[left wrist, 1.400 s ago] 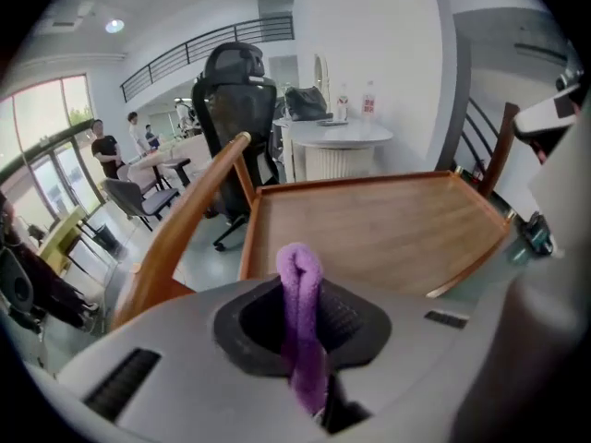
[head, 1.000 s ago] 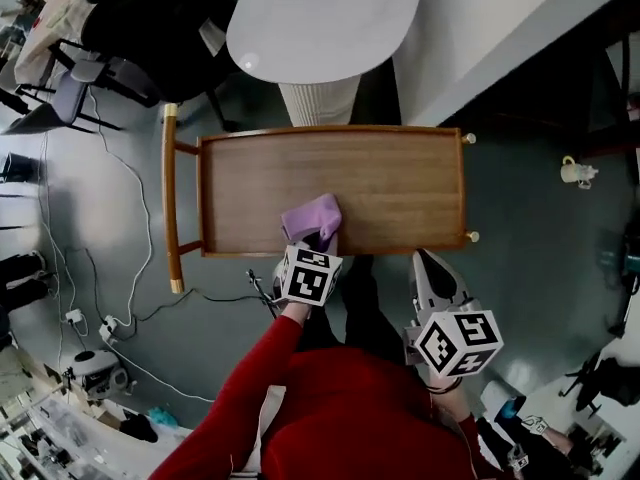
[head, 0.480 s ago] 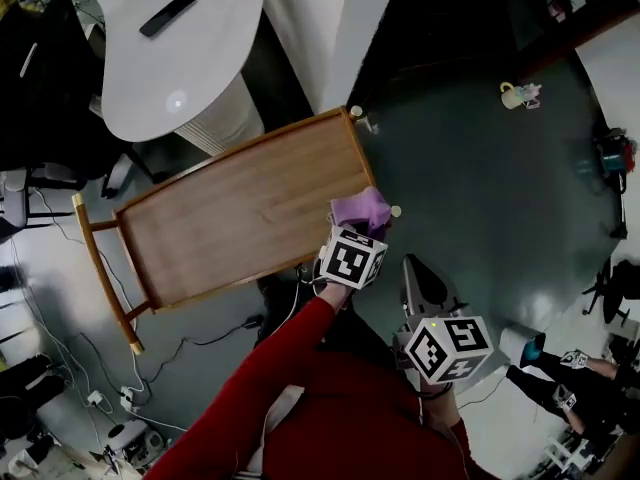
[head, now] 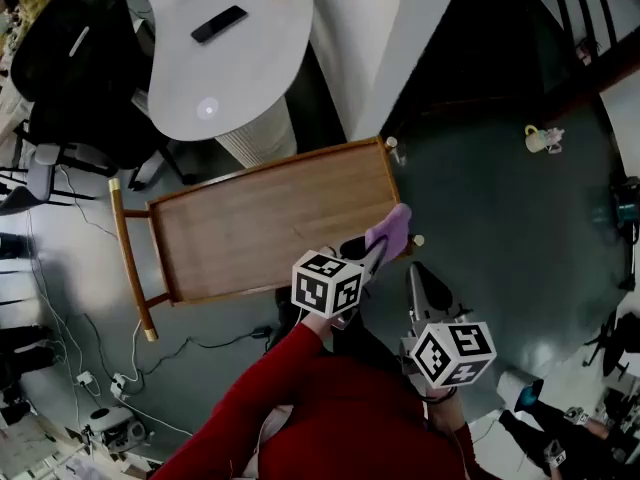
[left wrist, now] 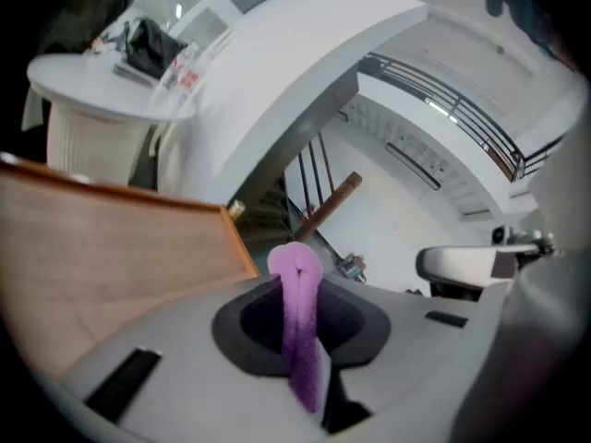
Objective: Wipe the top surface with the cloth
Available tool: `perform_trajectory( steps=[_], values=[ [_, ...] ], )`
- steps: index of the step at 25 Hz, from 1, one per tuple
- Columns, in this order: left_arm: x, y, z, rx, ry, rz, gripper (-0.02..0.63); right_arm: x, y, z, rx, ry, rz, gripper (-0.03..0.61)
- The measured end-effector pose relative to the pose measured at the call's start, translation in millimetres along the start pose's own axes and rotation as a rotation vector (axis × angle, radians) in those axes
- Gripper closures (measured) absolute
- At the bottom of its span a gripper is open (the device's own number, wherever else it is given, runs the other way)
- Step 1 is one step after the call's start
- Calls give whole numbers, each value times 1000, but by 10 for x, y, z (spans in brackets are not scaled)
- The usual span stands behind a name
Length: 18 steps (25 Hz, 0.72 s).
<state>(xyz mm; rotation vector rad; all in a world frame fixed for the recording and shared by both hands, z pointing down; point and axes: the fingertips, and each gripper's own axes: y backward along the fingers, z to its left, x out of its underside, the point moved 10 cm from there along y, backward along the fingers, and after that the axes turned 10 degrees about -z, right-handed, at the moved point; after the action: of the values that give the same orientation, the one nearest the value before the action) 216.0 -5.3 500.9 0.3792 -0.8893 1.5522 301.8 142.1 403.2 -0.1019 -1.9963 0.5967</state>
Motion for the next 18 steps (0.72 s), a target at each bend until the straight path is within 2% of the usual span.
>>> perform_trajectory(
  steps=[2,6,10,13,18],
  values=[
    [-239,392,77,-46,-83,-115,566,-74,-183,174,-75,37,-25,575],
    [-711,1313,172,-198,-278,-346,566,-207,-513,685,-246,113,-79,575],
    [-1013,2020,86,-323,-461,-518,566,-287,-736,1222,-408,190,-129,575],
    [-1119,2360,49,-355,-516,-597,566,-348,-813,1577,-491,244,-176,575],
    [-1136,2744,81,-395,-555,-633,566,-386,-752,1917,-575,304,-271,575]
  ],
)
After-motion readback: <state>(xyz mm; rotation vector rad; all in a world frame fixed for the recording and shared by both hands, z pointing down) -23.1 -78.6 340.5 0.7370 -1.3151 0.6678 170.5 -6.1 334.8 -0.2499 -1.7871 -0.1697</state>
